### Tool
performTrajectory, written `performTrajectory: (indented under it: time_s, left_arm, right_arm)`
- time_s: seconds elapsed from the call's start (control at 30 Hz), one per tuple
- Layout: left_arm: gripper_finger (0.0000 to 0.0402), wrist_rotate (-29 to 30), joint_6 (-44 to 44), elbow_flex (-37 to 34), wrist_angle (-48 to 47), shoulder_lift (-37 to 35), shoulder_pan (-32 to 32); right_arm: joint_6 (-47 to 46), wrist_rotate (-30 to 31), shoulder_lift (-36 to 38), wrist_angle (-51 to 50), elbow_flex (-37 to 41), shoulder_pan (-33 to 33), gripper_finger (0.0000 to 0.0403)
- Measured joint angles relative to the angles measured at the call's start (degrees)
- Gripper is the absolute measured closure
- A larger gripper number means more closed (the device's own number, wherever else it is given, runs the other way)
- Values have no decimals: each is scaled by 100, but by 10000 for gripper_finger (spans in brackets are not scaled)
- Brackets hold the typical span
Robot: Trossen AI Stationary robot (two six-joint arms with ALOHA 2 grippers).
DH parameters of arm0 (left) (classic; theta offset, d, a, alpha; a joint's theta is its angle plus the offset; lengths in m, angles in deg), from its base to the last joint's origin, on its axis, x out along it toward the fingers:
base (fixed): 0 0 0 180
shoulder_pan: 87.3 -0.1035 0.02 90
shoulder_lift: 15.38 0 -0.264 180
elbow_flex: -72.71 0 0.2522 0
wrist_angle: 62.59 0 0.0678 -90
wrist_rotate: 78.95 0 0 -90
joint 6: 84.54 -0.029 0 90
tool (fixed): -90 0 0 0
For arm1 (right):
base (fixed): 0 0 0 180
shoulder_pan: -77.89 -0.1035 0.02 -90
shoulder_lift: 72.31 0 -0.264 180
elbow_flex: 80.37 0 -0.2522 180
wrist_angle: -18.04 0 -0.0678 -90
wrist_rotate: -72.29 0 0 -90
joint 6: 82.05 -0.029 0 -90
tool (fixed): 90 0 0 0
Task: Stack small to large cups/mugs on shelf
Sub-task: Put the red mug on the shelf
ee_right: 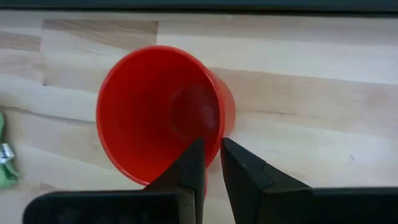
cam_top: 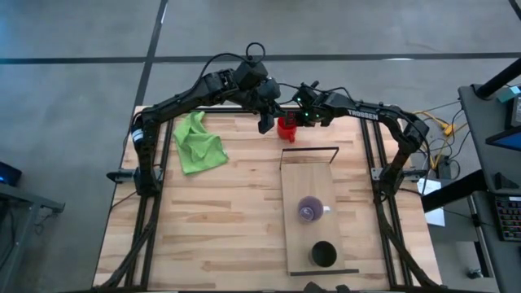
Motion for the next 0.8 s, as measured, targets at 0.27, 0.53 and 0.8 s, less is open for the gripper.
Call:
performTrajectory:
  time_s: [0.27, 0.53, 0.8]
  left_arm:
    - [369, -13, -2, 0, 0, 0, 1]
    - [369, -12, -4, 0, 2, 0, 2]
    - [369, -9, -155, 0, 4, 0, 0]
  right_arm:
    - [-2, -2, -126, 92, -2, 0, 355]
    - [0, 0, -241, 161, -2, 0, 355]
    - [253, 2, -275, 207, -2, 0, 380]
